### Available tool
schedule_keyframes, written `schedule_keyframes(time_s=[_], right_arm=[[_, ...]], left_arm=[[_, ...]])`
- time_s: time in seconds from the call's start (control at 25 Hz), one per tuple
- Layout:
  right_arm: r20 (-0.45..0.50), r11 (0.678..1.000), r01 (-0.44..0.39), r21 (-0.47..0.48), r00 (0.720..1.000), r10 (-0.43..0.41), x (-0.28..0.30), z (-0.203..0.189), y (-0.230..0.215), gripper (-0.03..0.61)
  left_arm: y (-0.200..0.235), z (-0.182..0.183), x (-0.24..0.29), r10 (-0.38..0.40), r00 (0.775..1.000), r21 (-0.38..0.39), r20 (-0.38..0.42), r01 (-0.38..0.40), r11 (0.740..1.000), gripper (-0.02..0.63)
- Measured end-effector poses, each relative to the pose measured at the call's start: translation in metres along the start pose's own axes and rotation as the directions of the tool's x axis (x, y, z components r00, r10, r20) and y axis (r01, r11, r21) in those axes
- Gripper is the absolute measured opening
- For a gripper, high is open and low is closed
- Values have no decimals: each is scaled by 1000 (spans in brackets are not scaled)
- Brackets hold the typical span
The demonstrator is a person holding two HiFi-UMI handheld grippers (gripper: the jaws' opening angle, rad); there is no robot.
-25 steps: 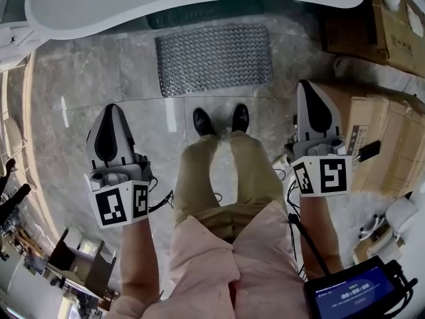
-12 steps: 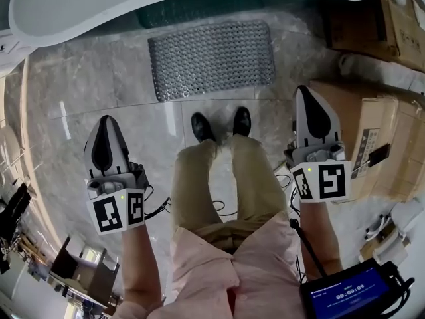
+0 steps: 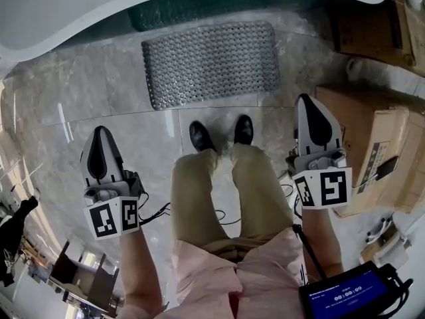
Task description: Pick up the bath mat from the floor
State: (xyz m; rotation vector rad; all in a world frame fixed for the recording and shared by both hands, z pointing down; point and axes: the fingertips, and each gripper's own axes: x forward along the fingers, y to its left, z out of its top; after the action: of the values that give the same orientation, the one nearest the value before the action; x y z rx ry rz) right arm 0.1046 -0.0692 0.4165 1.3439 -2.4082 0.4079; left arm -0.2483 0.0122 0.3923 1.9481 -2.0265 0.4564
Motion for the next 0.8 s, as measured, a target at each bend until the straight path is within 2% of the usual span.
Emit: schedule_keyframes(time_s=[0.28,0.8], right_arm=[[13,1000,0,-11,1000,0,15,-10,-6,18],[23,1000,23,-15,999,-23,56,-92,-32,18]], left_arm=[[13,-11,11,16,1000,7,20,-16,1000,25],[20,-93,54,17,999,20,27,-18,1000,25]])
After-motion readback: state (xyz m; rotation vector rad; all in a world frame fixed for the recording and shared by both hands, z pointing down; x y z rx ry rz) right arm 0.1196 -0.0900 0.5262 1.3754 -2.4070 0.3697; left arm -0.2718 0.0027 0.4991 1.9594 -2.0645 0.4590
